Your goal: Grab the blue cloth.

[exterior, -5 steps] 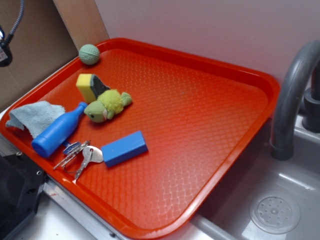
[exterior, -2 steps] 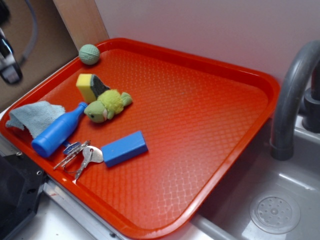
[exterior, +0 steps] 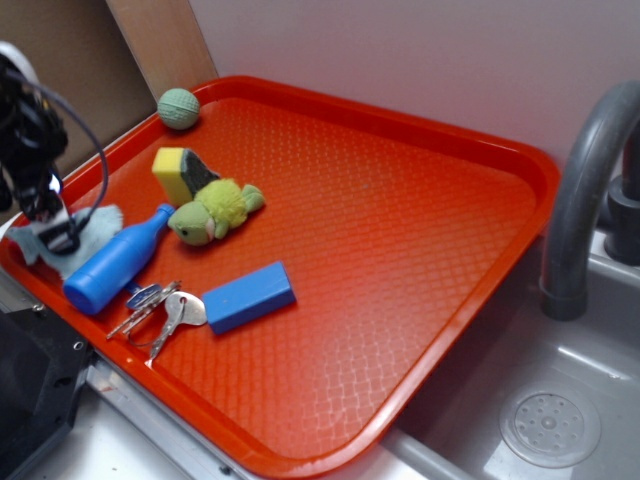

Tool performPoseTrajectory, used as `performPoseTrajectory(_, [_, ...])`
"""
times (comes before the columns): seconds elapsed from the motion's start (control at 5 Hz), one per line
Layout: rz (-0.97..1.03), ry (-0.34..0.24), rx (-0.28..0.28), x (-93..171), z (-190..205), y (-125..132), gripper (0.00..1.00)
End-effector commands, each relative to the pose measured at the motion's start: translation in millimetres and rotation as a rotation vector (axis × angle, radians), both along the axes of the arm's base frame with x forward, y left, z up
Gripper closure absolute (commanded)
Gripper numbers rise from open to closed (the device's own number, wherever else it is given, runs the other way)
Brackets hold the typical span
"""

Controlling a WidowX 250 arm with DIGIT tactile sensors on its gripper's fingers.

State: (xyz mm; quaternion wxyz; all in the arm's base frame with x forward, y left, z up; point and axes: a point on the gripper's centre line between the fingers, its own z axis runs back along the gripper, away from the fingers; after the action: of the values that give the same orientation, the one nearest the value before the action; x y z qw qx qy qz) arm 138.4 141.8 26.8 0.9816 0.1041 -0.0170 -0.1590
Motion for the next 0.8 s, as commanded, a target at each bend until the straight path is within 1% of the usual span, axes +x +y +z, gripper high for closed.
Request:
performPoseTrajectory(0.0, [0.036,-0.025,-0.086,0,1,-7,1.0])
performPoseTrajectory(0.2, [0.026,-0.044,-0.092,-1,12,-20,1.0])
performPoseTrajectory(0.4, [0.008,-0.055,-0.12,3,30,-34,1.0])
performPoseTrajectory(0.6, [-0.013,-0.094,-0.118,7,52,-51,1.0])
